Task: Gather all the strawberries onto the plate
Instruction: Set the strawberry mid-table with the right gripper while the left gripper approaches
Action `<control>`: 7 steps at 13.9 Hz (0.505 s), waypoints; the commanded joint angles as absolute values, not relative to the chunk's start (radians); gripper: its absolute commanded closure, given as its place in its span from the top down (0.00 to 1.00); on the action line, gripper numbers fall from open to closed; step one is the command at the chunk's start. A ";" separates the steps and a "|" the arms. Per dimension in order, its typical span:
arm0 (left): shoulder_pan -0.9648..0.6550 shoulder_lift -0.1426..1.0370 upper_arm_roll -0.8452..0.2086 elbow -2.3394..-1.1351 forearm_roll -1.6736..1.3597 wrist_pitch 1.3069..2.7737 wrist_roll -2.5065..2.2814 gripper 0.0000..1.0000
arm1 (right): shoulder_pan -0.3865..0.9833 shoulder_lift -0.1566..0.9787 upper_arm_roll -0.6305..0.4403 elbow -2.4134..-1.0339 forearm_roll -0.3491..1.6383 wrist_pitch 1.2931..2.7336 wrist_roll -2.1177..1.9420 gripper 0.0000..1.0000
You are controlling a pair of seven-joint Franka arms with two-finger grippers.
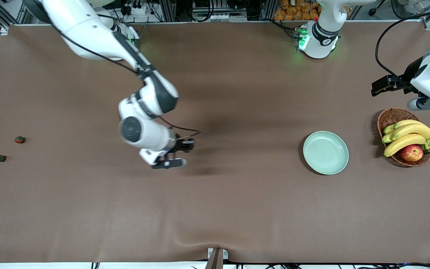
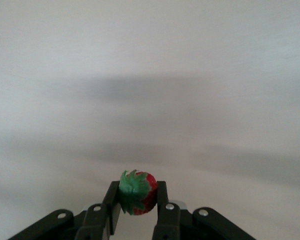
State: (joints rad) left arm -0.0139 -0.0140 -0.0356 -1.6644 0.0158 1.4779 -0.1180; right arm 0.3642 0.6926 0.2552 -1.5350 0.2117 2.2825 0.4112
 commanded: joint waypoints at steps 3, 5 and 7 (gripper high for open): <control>0.025 -0.015 -0.035 -1.732 -0.002 1.500 -0.100 1.00 | 0.521 0.882 0.239 -1.387 0.209 2.445 0.635 0.00; 0.026 -0.014 -0.035 -1.753 -0.002 1.511 -0.100 1.00 | 0.558 0.929 0.238 -1.330 0.209 2.462 0.687 0.25; 0.017 -0.006 -0.041 -1.764 -0.002 1.540 -0.104 1.00 | 0.572 0.934 0.223 -1.318 0.203 2.459 0.698 1.00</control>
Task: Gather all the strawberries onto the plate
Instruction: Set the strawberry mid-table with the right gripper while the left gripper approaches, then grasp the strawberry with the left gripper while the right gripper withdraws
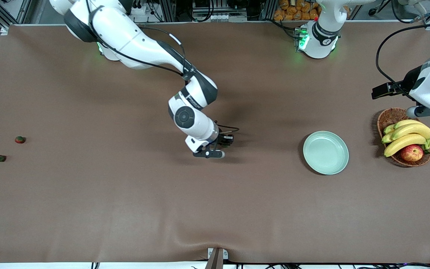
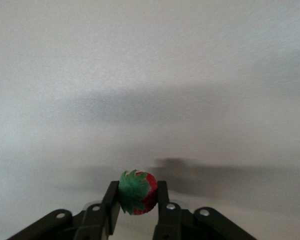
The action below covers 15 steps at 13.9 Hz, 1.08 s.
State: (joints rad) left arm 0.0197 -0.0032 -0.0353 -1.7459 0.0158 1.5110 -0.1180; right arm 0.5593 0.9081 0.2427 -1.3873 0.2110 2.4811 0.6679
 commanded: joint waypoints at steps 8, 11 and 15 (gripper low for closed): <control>-0.222 0.199 -0.080 -1.746 -0.100 1.825 -0.386 1.00 | 0.320 0.743 0.216 -1.327 0.178 2.199 0.628 1.00; -0.371 0.351 -0.078 -1.652 -0.097 1.937 -0.733 1.00 | 0.105 0.700 0.215 -1.327 0.118 2.062 0.497 1.00; -0.532 0.555 -0.077 -1.488 -0.043 1.994 -1.087 1.00 | -0.111 0.673 0.215 -1.338 -0.050 1.925 0.368 1.00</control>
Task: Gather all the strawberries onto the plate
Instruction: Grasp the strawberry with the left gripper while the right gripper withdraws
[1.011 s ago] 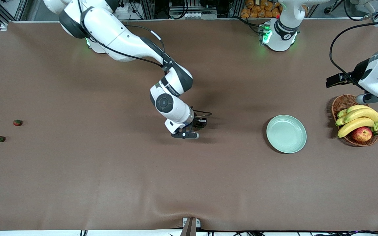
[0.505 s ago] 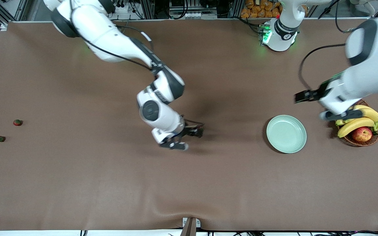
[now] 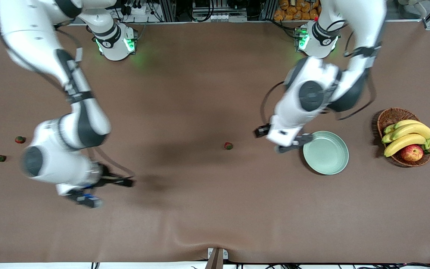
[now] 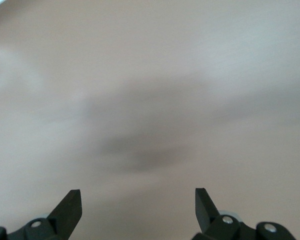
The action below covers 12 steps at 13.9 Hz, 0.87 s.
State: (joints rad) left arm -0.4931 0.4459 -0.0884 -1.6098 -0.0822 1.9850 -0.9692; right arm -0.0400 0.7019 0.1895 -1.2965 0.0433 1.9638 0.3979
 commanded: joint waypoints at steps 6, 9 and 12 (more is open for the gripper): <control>-0.643 0.736 -0.066 -1.428 0.043 2.247 -1.333 1.00 | -0.424 0.643 0.216 -1.462 -0.115 1.933 -0.015 1.00; -0.692 0.794 -0.025 -1.408 0.043 2.287 -1.345 0.91 | -0.547 0.534 0.215 -1.657 -0.117 2.043 -0.162 1.00; -0.712 0.818 -0.017 -1.410 0.072 2.289 -1.341 0.83 | -0.658 0.462 0.213 -1.837 -0.153 2.184 -0.233 1.00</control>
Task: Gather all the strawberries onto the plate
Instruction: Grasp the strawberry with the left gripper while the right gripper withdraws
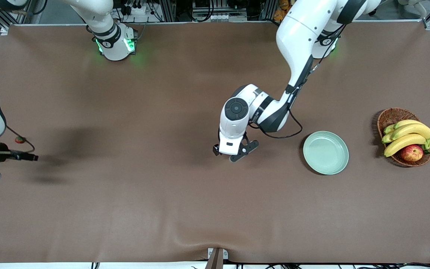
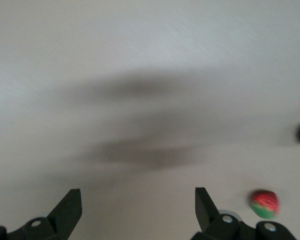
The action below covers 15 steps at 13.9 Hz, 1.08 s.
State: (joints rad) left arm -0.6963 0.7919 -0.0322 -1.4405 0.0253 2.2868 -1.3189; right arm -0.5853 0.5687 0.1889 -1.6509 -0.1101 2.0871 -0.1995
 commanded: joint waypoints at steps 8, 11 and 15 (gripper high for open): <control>-0.747 0.870 -0.017 -1.413 0.104 2.287 -1.342 0.68 | -0.831 0.572 0.213 -1.882 -0.179 2.471 -0.446 1.00; -0.746 0.870 -0.017 -1.414 0.124 2.284 -1.339 0.48 | -0.847 0.609 0.213 -1.859 -0.179 2.473 -0.448 1.00; -0.738 0.861 -0.017 -1.414 0.124 2.284 -1.332 0.00 | -0.864 0.626 0.213 -1.848 -0.179 2.473 -0.448 1.00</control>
